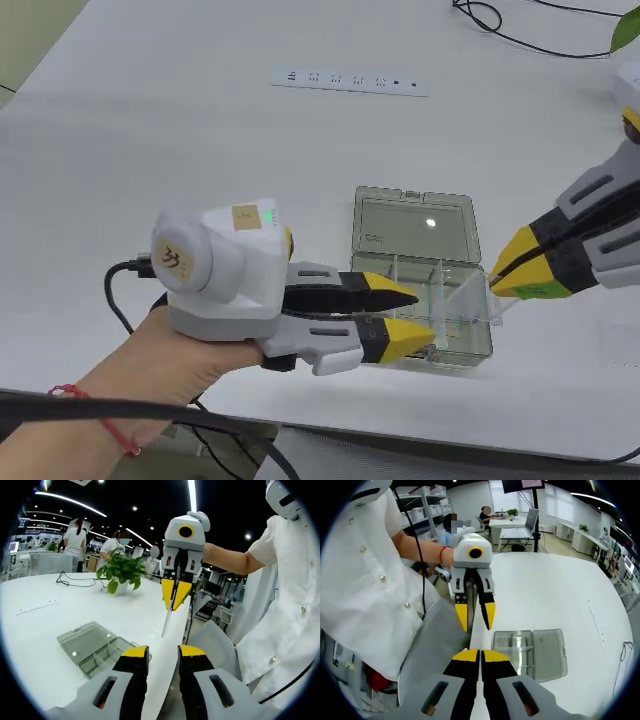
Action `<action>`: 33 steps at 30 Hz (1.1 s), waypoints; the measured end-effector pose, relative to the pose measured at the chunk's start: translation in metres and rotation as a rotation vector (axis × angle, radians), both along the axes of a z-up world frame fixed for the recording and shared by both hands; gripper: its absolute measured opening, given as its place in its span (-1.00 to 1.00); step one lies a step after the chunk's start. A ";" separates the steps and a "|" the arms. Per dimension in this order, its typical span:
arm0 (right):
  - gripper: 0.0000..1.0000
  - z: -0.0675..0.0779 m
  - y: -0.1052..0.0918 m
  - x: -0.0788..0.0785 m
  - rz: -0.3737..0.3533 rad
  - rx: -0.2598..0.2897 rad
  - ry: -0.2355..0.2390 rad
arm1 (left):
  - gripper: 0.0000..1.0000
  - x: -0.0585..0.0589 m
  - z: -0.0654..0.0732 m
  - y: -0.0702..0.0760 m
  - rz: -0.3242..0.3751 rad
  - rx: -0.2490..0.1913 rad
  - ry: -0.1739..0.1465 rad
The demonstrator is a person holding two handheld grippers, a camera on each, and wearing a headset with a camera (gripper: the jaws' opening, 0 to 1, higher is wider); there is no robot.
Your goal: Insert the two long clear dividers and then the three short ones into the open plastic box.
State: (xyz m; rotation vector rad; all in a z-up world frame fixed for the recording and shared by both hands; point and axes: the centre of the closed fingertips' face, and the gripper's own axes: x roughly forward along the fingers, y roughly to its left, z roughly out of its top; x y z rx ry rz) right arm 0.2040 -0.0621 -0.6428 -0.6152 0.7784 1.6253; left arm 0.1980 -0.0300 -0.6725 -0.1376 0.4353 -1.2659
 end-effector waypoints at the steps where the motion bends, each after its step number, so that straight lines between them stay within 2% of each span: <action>1: -0.95 -0.001 0.000 0.002 -0.004 -0.003 -0.003 | -0.56 0.001 -0.001 0.001 0.006 0.004 -0.001; 4: -0.95 -0.004 -0.001 0.008 -0.013 -0.010 -0.016 | -0.49 0.003 -0.004 0.007 0.025 0.021 0.000; 8: -0.95 -0.010 0.001 0.017 -0.026 -0.017 -0.024 | -0.28 0.008 -0.009 0.015 0.056 0.038 0.002; 11: -0.95 -0.018 0.002 0.024 -0.034 -0.027 -0.036 | -0.26 0.008 -0.014 0.020 0.065 0.053 0.008; 16: -0.95 -0.034 0.003 0.040 -0.066 -0.036 -0.055 | -0.14 0.011 -0.027 0.029 0.094 0.082 0.032; 23: -0.95 -0.056 0.005 0.052 -0.090 -0.040 -0.059 | 0.07 0.014 -0.038 0.039 0.121 0.102 0.055; 27: -0.95 -0.070 0.007 0.056 -0.104 -0.031 -0.056 | 0.20 0.016 -0.043 0.042 0.137 0.110 0.064; 33: -0.95 -0.092 0.008 0.066 -0.125 -0.013 -0.058 | 0.46 0.019 -0.046 0.045 0.158 0.113 0.060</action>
